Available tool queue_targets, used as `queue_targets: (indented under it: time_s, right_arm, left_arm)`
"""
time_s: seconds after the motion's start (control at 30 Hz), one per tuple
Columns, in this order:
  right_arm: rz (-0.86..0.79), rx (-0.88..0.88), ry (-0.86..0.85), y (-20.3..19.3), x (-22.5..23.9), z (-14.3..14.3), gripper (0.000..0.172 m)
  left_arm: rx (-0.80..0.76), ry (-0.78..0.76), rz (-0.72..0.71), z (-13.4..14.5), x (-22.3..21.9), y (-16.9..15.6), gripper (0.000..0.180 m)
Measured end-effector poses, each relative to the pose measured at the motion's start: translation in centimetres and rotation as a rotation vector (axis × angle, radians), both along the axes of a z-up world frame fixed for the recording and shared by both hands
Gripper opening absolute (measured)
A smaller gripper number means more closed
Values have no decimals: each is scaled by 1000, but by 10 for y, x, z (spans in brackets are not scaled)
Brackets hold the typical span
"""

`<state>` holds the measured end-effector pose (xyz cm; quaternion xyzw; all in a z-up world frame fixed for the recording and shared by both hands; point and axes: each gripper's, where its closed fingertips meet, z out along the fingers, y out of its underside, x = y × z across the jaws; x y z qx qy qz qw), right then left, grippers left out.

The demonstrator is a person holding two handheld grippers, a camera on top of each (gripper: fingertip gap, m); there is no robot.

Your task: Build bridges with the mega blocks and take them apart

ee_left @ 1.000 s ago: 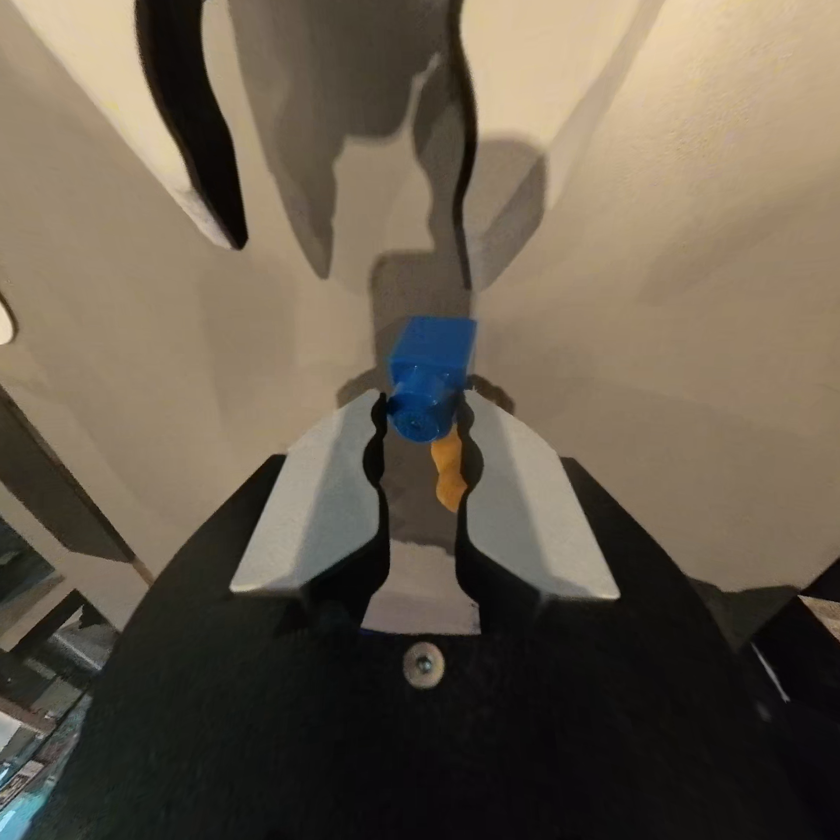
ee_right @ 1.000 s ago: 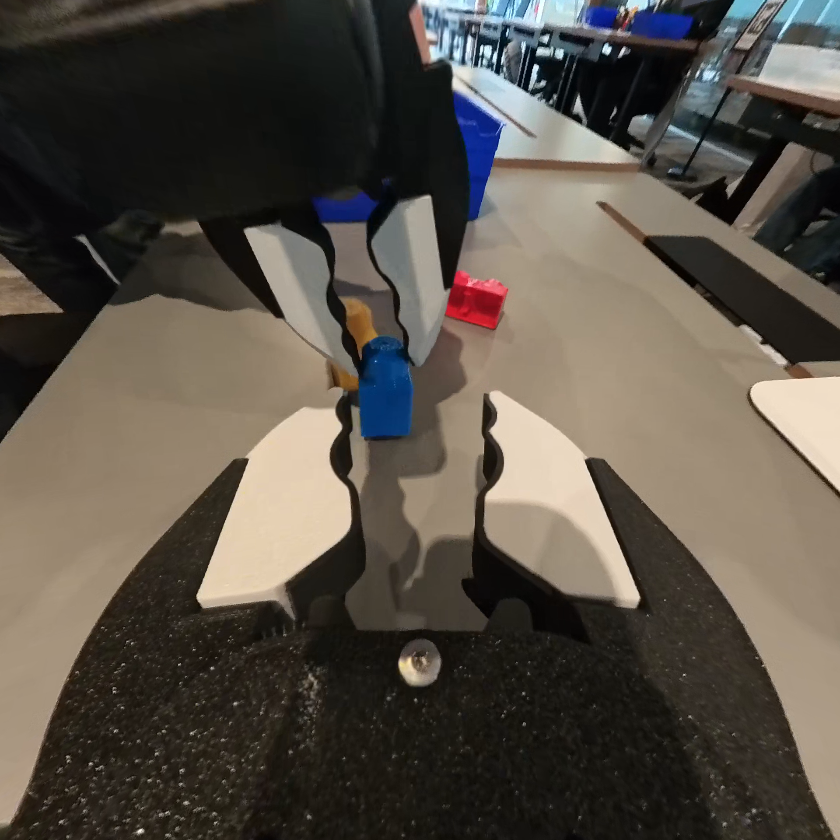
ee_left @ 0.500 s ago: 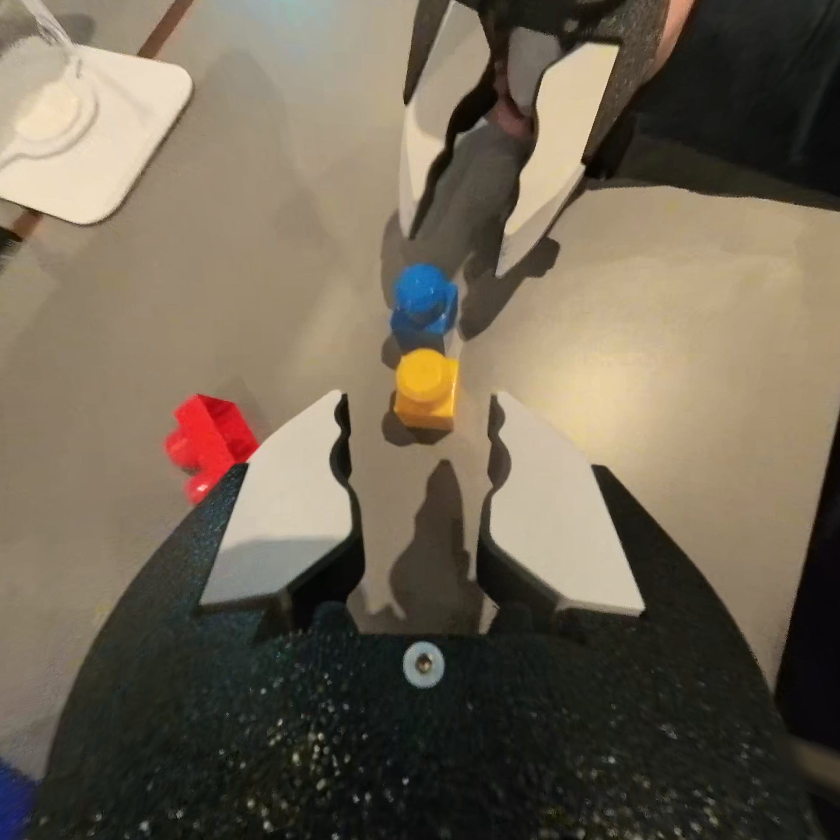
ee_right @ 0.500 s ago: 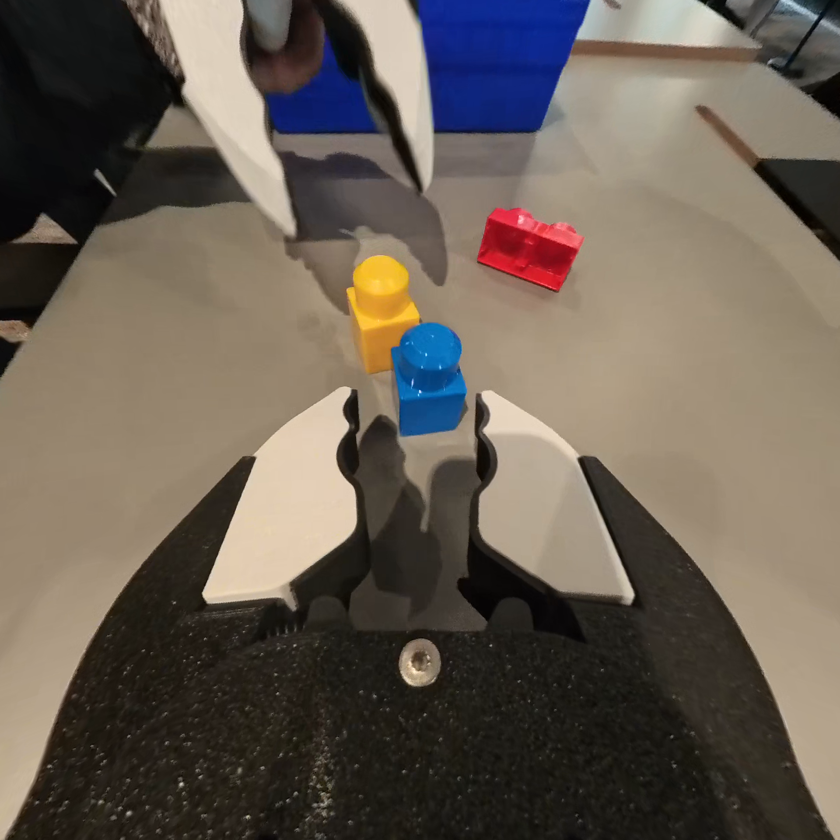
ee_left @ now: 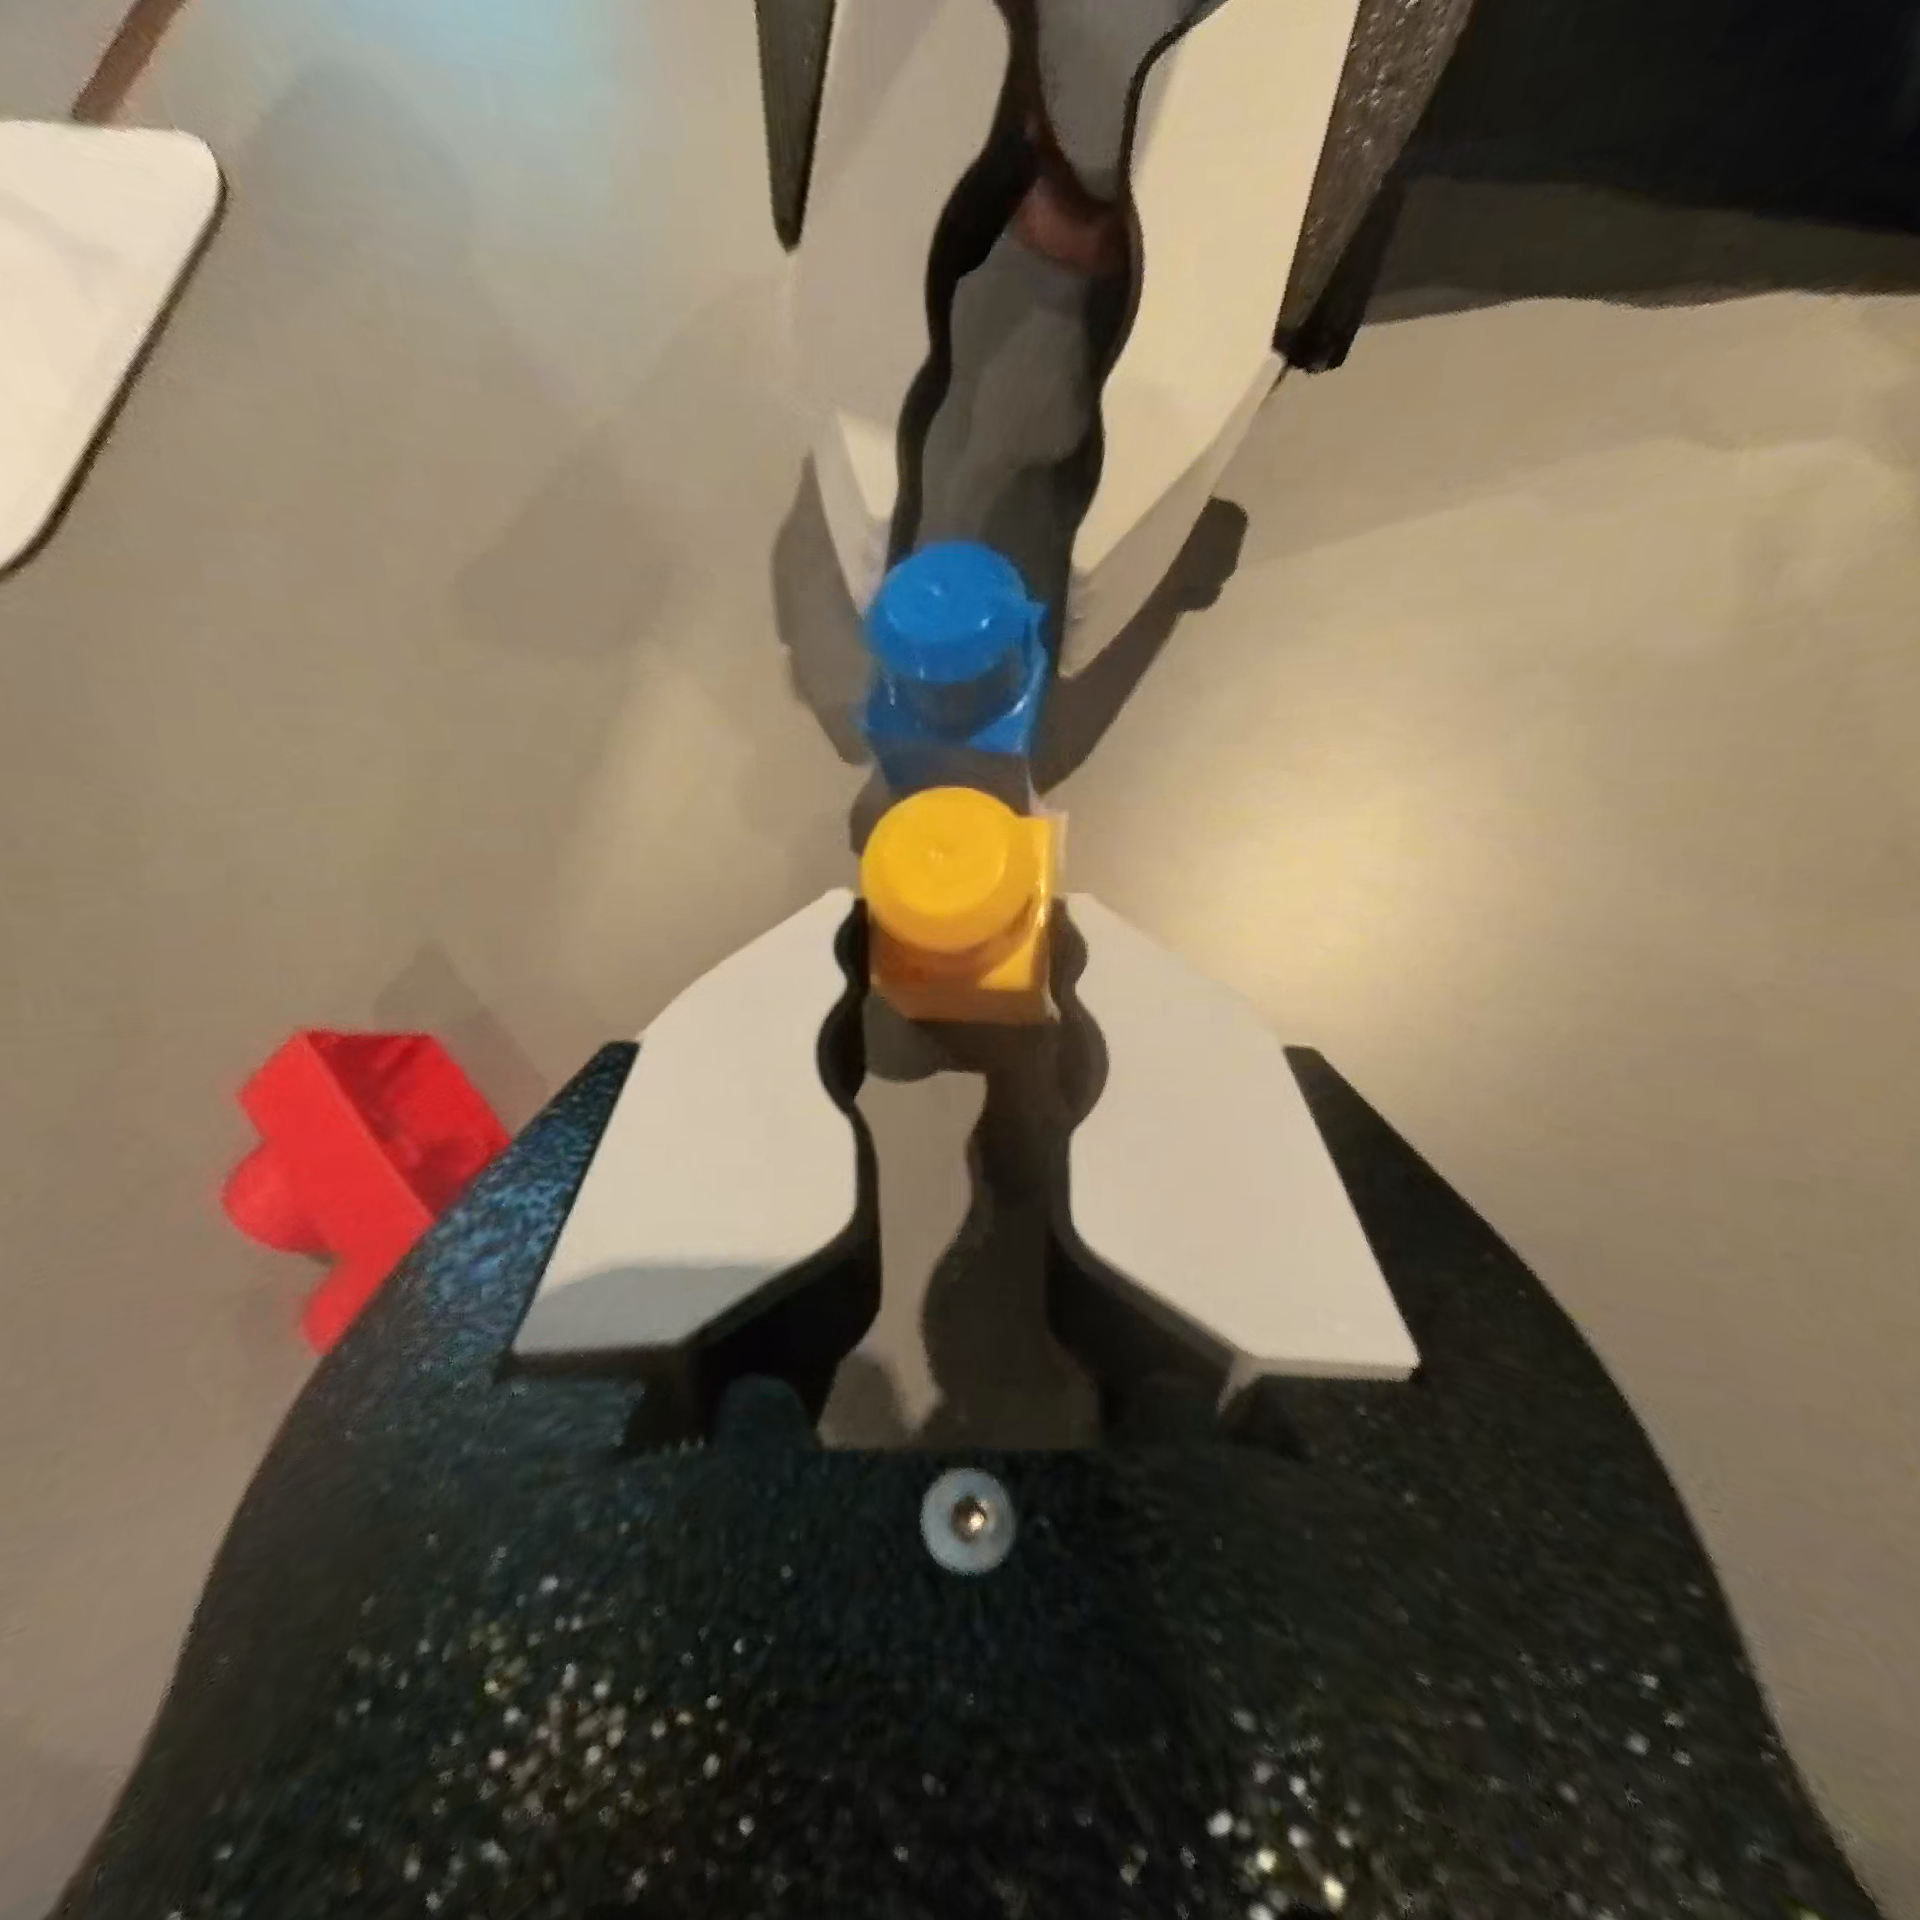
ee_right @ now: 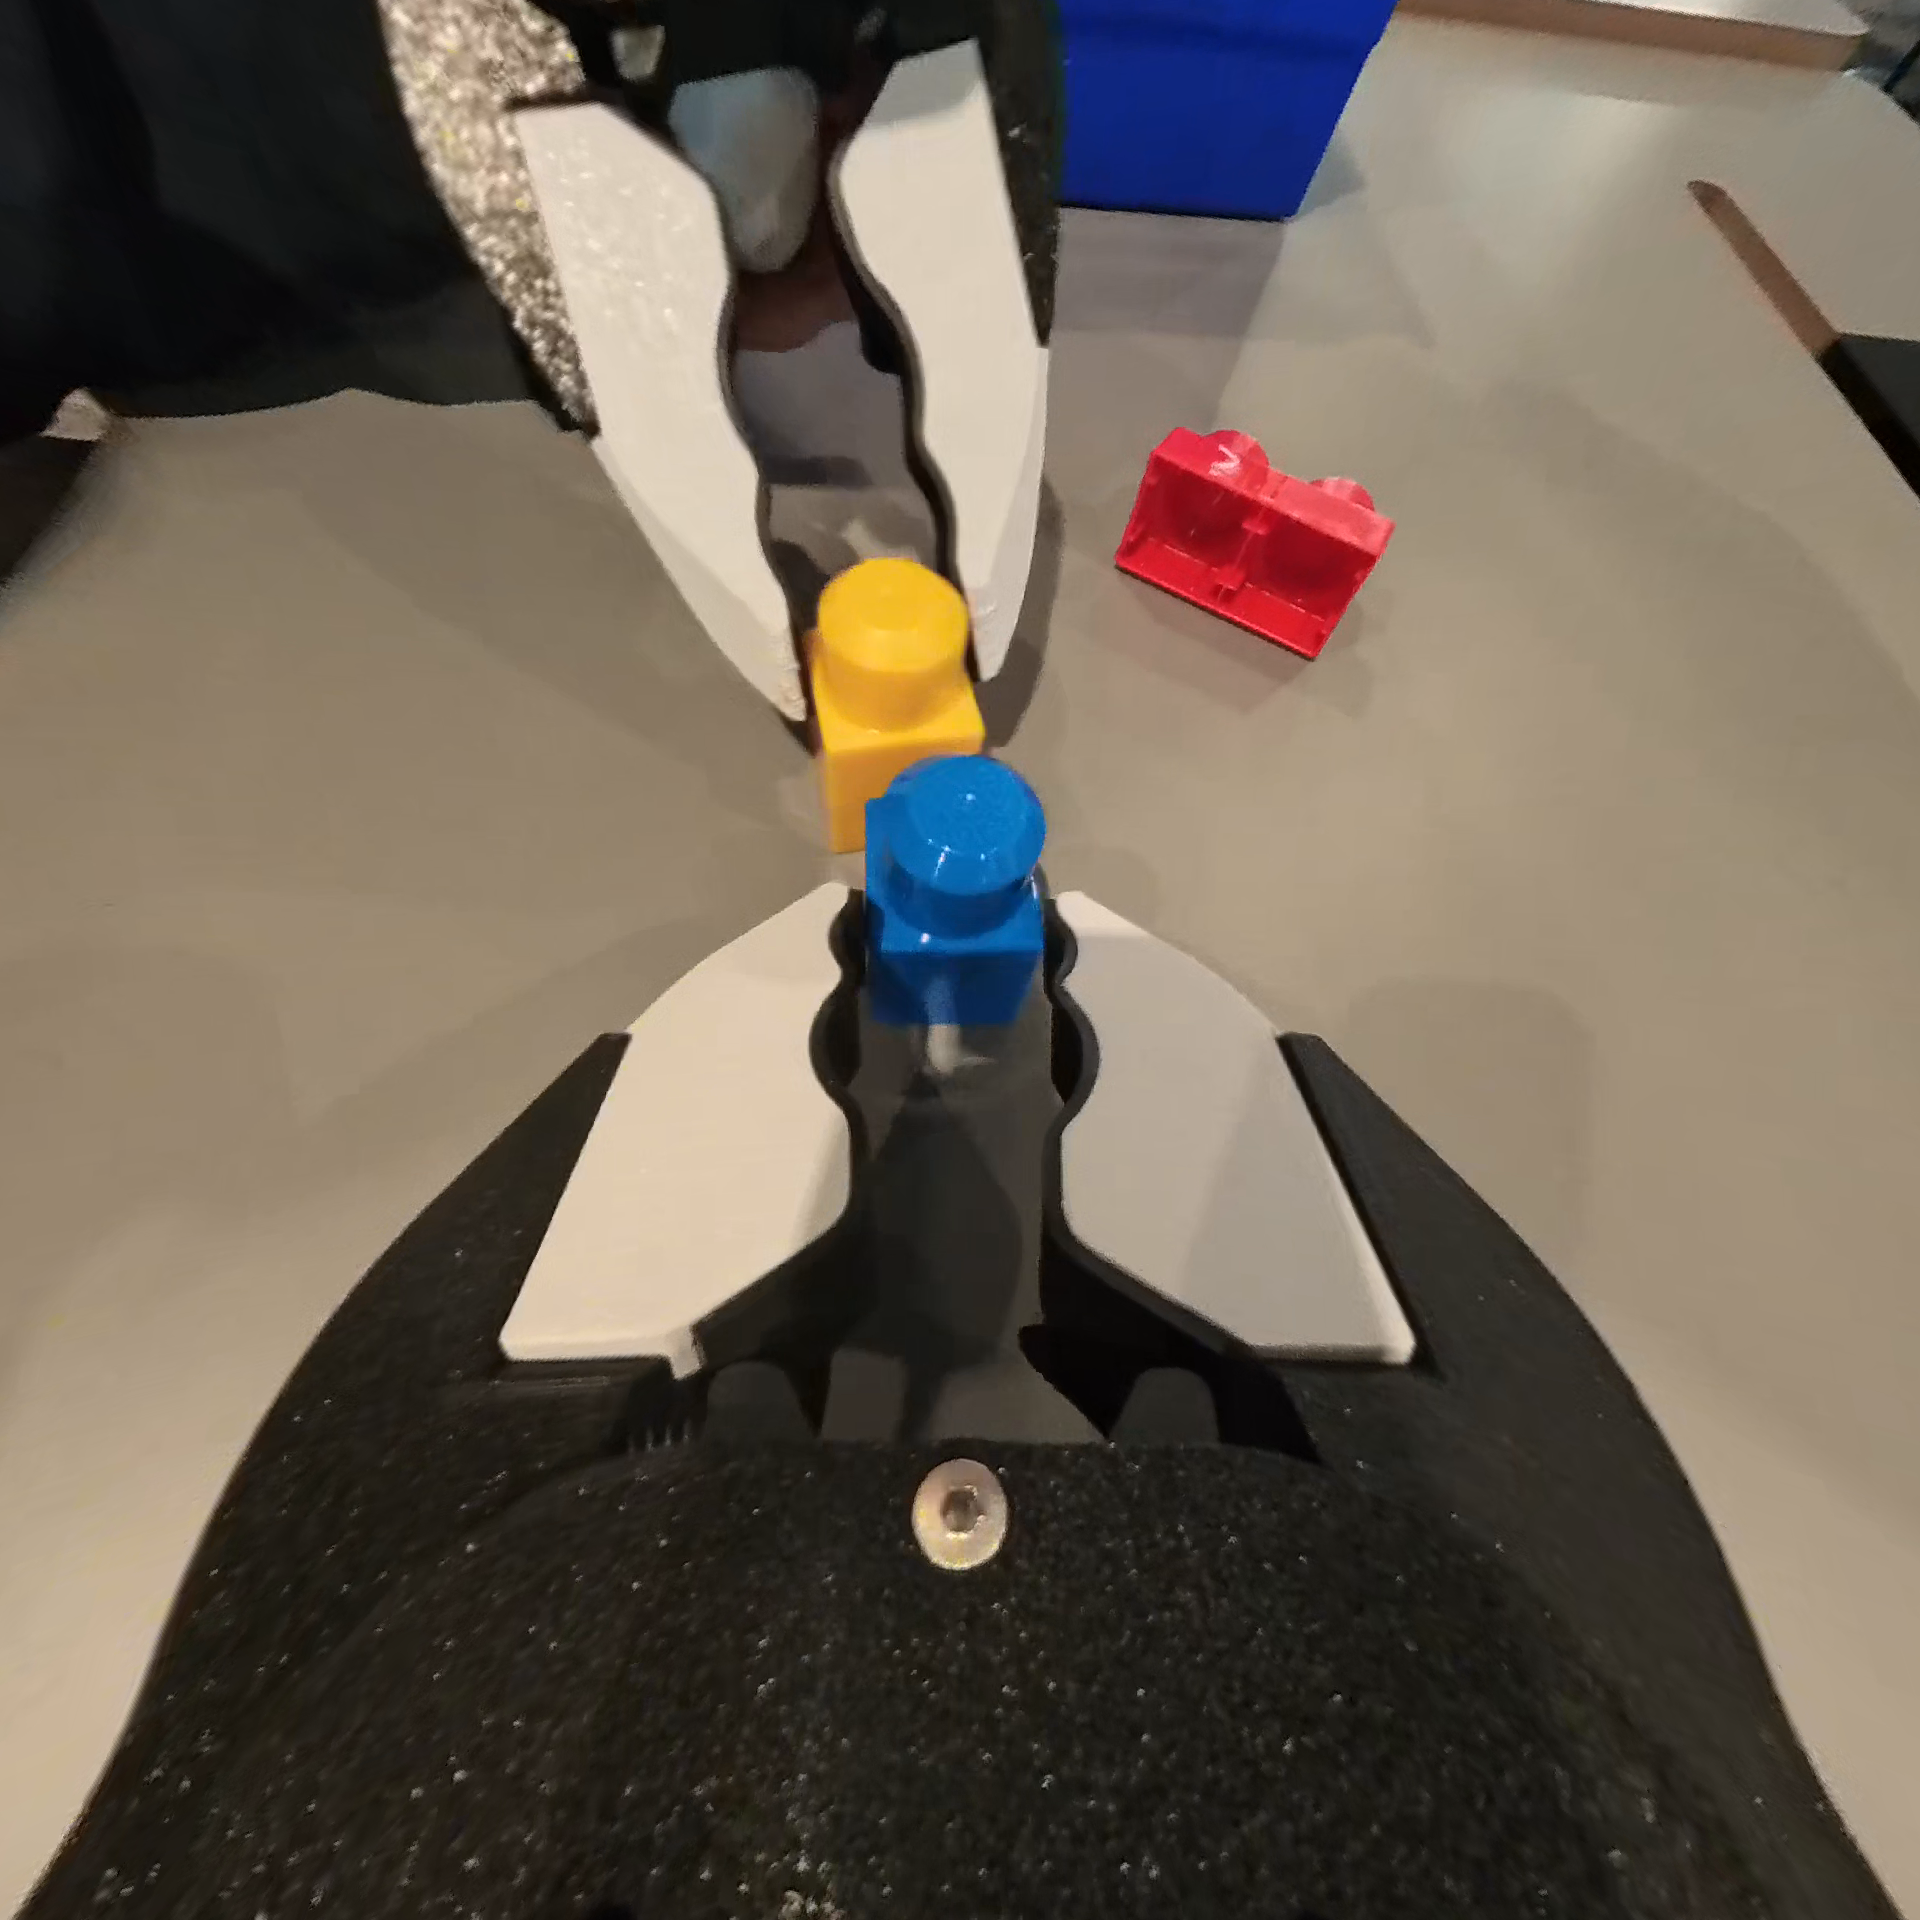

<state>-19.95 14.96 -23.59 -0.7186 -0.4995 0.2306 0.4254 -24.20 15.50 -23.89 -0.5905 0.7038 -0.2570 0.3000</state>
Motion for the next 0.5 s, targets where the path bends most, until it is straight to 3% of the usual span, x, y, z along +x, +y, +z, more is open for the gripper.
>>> queue_targets:
  time_s: [0.03,0.5]
  right_arm:
    - [6,-5,2,-1,1,0,33]
    - [52,2,20,-8,11,0,32]
  left_arm:
    - [0,-10,-20,1,2,-1,32]
    - [-15,-30,-169,0,26,-5,32]
